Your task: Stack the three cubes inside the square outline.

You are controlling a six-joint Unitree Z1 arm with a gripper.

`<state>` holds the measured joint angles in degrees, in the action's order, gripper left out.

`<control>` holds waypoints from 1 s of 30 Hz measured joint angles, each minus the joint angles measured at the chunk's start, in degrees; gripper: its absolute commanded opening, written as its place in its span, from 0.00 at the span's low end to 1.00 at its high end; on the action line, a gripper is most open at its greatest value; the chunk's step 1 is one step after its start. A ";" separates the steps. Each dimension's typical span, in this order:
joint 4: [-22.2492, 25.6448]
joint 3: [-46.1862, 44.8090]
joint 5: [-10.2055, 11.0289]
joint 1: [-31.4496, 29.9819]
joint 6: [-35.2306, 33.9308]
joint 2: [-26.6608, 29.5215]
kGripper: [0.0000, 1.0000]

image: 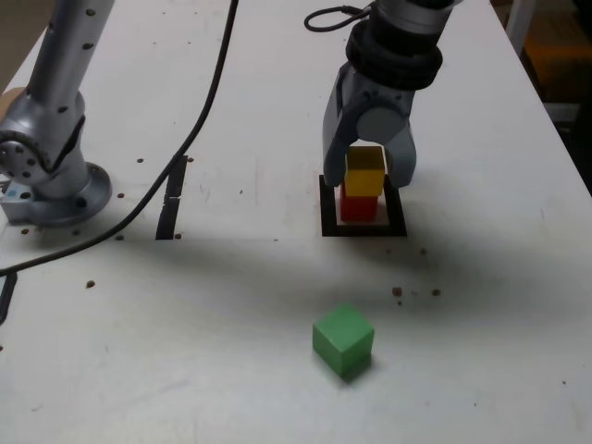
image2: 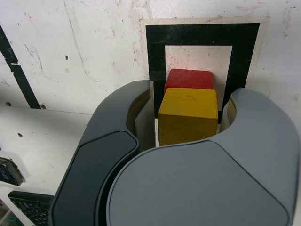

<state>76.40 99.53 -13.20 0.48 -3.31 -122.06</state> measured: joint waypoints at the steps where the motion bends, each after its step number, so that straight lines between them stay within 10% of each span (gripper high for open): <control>1: 0.00 0.00 0.03 0.00 0.00 0.00 0.61; 30: 4.51 -1.92 3.77 -8.39 -9.80 16.68 0.62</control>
<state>80.91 97.61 -9.43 -7.91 -13.11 -105.38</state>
